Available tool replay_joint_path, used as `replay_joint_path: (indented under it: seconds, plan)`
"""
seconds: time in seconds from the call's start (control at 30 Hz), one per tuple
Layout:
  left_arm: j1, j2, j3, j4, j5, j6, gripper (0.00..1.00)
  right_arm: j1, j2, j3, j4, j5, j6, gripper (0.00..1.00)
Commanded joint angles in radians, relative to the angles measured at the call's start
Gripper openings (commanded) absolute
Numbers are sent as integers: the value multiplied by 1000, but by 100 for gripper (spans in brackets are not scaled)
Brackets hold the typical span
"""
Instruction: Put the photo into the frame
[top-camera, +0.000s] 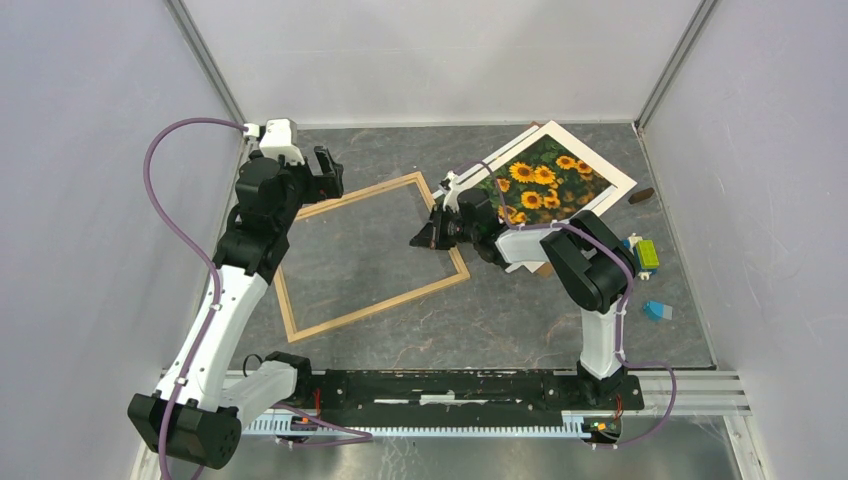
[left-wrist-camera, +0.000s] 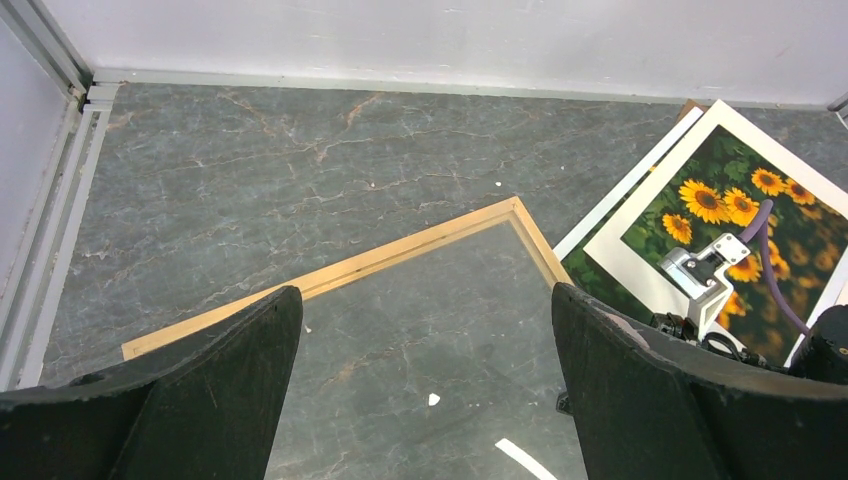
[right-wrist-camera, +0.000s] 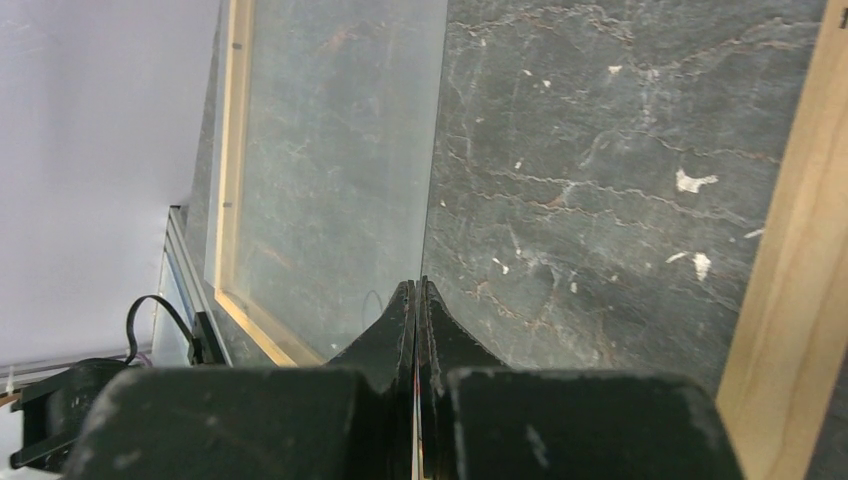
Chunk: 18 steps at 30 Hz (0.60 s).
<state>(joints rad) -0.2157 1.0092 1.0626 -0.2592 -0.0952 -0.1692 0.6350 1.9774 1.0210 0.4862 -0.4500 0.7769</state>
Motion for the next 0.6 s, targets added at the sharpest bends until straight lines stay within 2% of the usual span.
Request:
replay_joint_path:
  seconds: [0.0, 0.57]
  plan:
    - [1, -1, 4, 47, 9, 34, 100, -9, -64, 31, -20, 21, -58, 0]
    - [1, -1, 5, 46, 4, 39, 100, -11, -54, 87, -72, 17, -155, 0]
